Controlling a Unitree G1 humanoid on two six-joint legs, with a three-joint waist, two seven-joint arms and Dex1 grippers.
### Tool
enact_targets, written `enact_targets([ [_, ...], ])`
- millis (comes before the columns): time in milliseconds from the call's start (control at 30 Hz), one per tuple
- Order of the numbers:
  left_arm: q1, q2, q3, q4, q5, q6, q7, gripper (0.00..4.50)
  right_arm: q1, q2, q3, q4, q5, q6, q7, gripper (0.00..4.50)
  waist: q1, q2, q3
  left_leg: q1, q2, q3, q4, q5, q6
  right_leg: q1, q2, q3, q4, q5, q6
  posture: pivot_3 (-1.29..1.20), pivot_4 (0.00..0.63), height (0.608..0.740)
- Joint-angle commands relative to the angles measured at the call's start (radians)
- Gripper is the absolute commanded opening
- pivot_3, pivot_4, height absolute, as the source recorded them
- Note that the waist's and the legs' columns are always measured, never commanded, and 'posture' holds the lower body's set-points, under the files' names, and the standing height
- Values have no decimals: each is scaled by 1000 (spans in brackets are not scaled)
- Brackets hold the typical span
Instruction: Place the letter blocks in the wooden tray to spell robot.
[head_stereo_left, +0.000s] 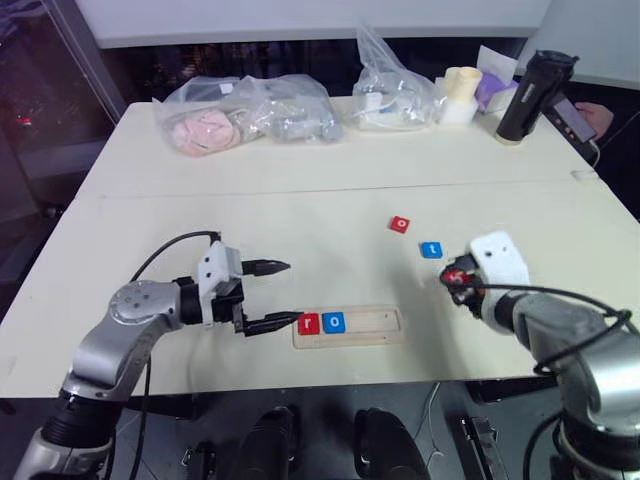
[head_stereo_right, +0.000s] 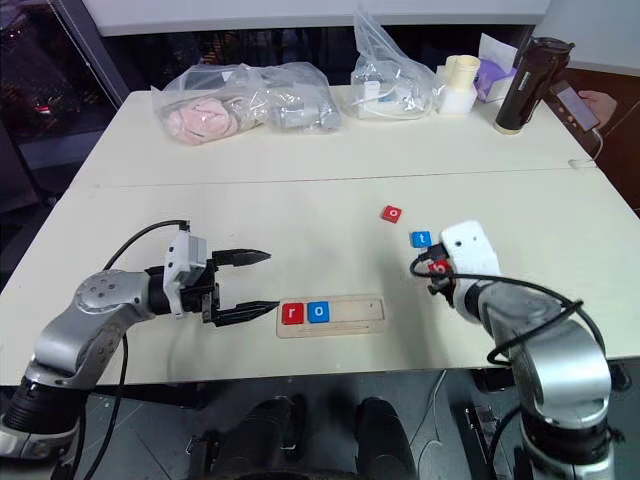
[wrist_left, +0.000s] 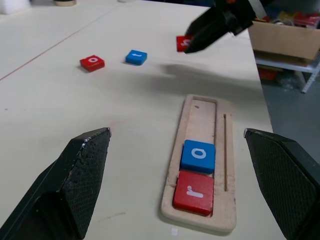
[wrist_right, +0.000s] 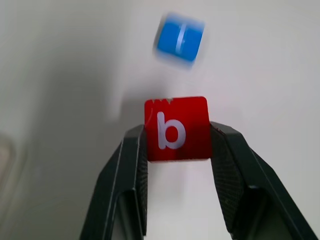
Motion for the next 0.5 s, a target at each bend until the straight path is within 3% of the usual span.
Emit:
enact_targets([
  [33, -36, -6, -2, 2, 3, -12, -7, 4500, 71, 73, -14, -72, -20, 7, -57, 1163, 0, 0, 0, 0, 0, 0, 0, 0, 0, 0, 0, 0, 0, 0, 0, 0, 150, 738],
  [167, -42, -8, -7, 1, 2, -11, -9, 4500, 89, 127, -28, -65, -47, 7, -96, 1163, -4, 0, 0, 0, 0, 0, 0, 0, 0, 0, 0, 0, 0, 0, -1, 0, 150, 738],
  [300, -38, -7, -6, -5, 5, -10, -6, 4500, 84, 89, -27, -51, -31, 7, -67, 3069, -1, 0, 0, 0, 0, 0, 0, 0, 0, 0, 0, 0, 0, 1, -1, 0, 150, 738],
  [367, -34, -6, -4, -13, 5, -7, -2, 4500, 77, 5, -14, -46, 35, -1, 35, 4294, 1, 0, 0, 0, 0, 0, 0, 0, 0, 0, 0, 0, 0, 1, -1, 0, 150, 738],
  [467, -32, -5, 0, -12, 8, -10, -2, 4500, 99, -211, -1, -25, 182, -131, 316, 4452, 0, -1, 1, 0, 0, 0, 1, 0, 0, 1, 0, 0, -1, 1, -1, 0, 150, 738],
  [500, -33, -5, 1, -10, 9, -12, -2, 4500, 131, -313, 12, 8, 170, -262, 406, 4452, 0, -1, 1, 0, 0, 0, 1, 0, 0, 2, 0, -1, -2, 1, -1, 0, 150, 738],
])
